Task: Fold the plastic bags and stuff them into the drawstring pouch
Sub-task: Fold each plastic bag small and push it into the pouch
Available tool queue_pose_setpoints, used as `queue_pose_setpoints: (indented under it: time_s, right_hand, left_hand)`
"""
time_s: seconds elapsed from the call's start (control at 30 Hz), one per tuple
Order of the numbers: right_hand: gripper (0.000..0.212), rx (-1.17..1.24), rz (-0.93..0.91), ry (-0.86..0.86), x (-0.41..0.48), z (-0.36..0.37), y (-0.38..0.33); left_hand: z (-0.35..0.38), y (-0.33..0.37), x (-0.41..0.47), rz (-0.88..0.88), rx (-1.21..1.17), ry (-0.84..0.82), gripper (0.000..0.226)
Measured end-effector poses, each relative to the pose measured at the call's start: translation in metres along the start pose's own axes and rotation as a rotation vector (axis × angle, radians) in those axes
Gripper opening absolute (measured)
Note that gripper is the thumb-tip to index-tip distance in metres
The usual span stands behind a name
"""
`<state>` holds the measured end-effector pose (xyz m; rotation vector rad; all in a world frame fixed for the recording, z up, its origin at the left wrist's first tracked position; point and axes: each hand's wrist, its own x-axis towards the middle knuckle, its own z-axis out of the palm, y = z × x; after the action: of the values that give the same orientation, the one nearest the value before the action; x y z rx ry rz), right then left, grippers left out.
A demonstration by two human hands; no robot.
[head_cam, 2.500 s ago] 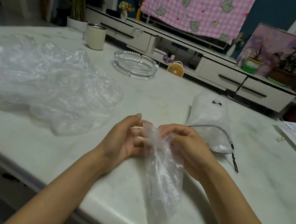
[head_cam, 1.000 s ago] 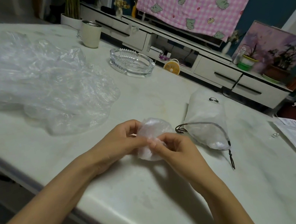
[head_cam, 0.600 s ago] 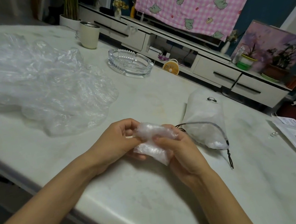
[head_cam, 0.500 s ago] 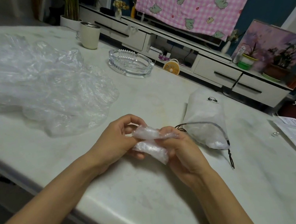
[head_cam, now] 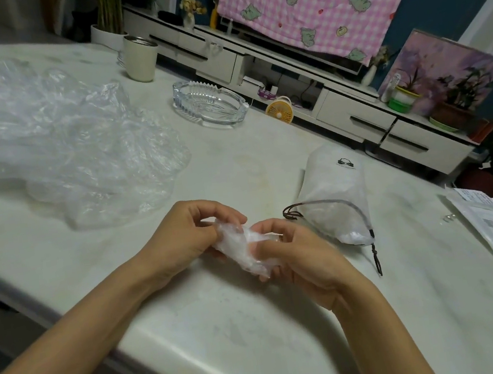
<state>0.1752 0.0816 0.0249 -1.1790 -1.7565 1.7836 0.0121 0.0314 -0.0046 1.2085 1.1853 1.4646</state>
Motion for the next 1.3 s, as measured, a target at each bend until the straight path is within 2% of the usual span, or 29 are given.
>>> queue_pose_setpoints:
  time_s: [0.07,0.1,0.17,0.23,0.3,0.4,0.53,0.6,0.73,0.9,1.0,1.17,1.3]
  right_hand:
    - [0.016,-0.020,-0.047,0.083,0.001,0.000,0.000]
    - [0.017,-0.015,-0.068,0.121,0.001,0.000,0.001]
    - [0.018,-0.033,-0.118,0.193,0.002,0.003,0.003]
    - [0.022,-0.084,-0.164,0.236,0.004,0.004,0.006]
    - [0.032,-0.117,-0.175,0.188,0.003,0.004,0.005]
    - [0.044,-0.042,-0.131,0.087,0.002,-0.001,0.000]
    - [0.042,-0.251,-0.163,0.107,0.003,0.003,0.004]
    - [0.035,-0.325,-0.182,0.090,0.001,0.004,0.005]
    - [0.013,-0.310,-0.180,0.073,-0.003,-0.009,0.001]
    - [0.010,-0.292,-0.182,0.086,-0.002,-0.010,0.001]
    - [0.007,-0.378,-0.178,0.010,-0.002,-0.009,0.004]
    - [0.021,-0.189,-0.265,-0.001,-0.003,-0.006,0.003]
    - [0.010,-0.043,-0.291,0.101,0.002,0.005,0.005]
  left_hand:
    - [-0.001,0.000,0.002,-0.048,-0.108,-0.025,0.022]
    - [-0.003,-0.001,0.003,-0.088,-0.190,-0.035,0.018]
    - [-0.004,0.000,0.003,-0.138,-0.290,-0.025,0.032]
    - [-0.003,-0.003,0.004,-0.120,-0.186,0.029,0.041]
    - [-0.001,-0.006,0.004,-0.057,-0.029,0.092,0.028]
    - [-0.001,-0.007,0.003,0.006,0.007,0.091,0.007]
    - [0.000,-0.006,0.002,0.049,0.033,0.040,0.013]
    - [-0.001,-0.004,0.001,0.049,0.025,0.054,0.012]
    - [-0.003,-0.004,0.001,0.058,0.013,0.070,0.015]
    - [0.000,-0.003,-0.001,0.075,0.040,-0.013,0.024]
    - [0.000,-0.003,0.000,0.055,0.024,0.018,0.015]
    - [0.003,0.000,0.000,-0.028,-0.042,0.071,0.003]
    - [0.004,-0.002,0.003,-0.136,-0.032,0.017,0.031]
